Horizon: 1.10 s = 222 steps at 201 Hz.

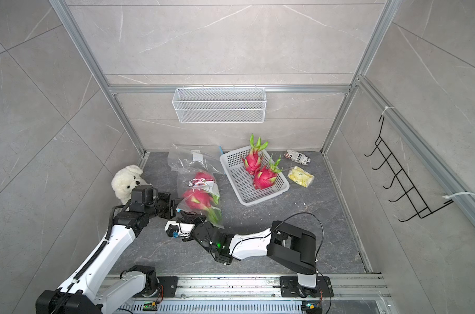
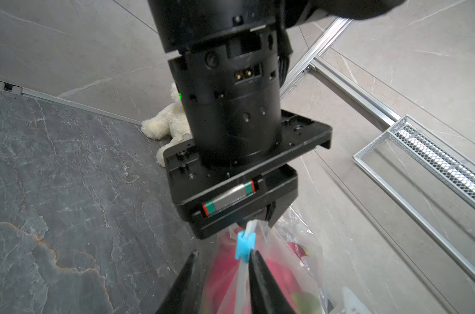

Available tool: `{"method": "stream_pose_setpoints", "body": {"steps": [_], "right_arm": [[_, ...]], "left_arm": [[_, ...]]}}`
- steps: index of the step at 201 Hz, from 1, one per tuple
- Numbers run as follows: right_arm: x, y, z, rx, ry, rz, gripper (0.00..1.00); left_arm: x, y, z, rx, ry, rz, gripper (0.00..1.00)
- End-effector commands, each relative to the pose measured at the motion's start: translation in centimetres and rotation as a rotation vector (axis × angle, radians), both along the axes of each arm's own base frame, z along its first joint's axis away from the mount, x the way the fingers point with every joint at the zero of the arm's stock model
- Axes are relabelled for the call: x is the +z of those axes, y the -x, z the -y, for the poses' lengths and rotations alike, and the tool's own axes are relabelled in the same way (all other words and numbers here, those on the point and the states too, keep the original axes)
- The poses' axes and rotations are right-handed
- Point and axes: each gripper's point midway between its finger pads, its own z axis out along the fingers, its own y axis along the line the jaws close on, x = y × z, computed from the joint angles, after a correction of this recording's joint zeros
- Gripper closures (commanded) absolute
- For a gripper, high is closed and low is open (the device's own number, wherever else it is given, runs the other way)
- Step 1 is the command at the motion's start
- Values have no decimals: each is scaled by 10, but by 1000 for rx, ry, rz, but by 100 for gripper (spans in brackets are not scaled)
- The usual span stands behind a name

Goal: Open the zip-top bag and take out the dragon fruit
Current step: Pick up the zipper food storage bag at the center of the board.

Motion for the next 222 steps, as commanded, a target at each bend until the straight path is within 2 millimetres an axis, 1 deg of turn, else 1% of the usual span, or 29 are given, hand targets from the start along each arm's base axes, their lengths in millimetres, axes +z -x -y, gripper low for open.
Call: {"method": "stream_pose_setpoints", "body": {"steps": [1,27,41,72,126,170,184,211,222], "right_arm": [[18,-9,-4,-35,-48,37,72],[18,-16,-4,-62,-36,57,74],[19,-19,-2,-75,-40,63,77],[20,-20,-3,-75,-37,63,80],[11,-21,-3,-82,-7,49,80],[6,-26,-2,-97,8,29,84],[3,-27,-1,-102,8,18,86],[4,-25,0,-93,-4,-10,93],[5,-23,1,-87,-13,-26,93]], "left_arm": [[19,0,5,-13,35,40,100],[21,-1,7,-23,43,47,100],[21,-1,7,-24,46,46,100],[22,-1,8,-29,49,50,100],[23,-1,9,-34,52,53,100],[24,-2,9,-35,53,57,100],[25,-1,9,-35,54,58,100],[22,0,8,-30,50,53,100],[22,-1,8,-29,49,57,100]]}}
